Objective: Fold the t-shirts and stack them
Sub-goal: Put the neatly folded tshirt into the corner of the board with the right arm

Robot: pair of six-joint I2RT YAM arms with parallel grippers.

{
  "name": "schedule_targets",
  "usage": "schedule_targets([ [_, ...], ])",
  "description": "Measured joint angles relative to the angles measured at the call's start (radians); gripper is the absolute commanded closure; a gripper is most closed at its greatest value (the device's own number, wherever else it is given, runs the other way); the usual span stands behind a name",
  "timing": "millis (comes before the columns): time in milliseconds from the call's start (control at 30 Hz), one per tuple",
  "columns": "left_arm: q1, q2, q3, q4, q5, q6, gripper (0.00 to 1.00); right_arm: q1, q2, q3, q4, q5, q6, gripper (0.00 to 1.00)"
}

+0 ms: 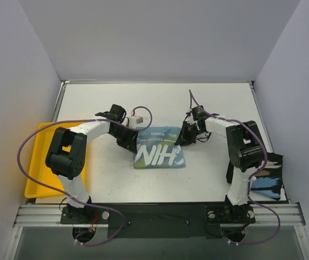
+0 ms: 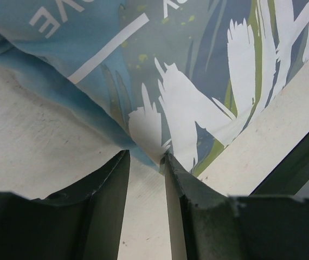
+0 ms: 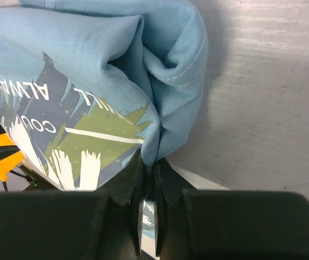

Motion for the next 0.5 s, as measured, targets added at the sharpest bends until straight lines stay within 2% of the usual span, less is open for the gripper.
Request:
schedule_targets([
  [133,0.021,-0.019,0.012,-0.006,-0.025,0.009,0.57,-0.014,-0.008,-0.001,-0.026,0.002,-0.037,1.00],
  [233,0.039,-0.044,0.029,-0.007,-0.047,0.025,0.57,-0.027,-0.036,0.000,-0.110,0.039,-0.108,1.00],
  [500,0.077,-0.108,0.087,-0.008,-0.079,0.055,0.57,-0.048,-0.161,0.038,-0.403,0.308,-0.309,1.00],
])
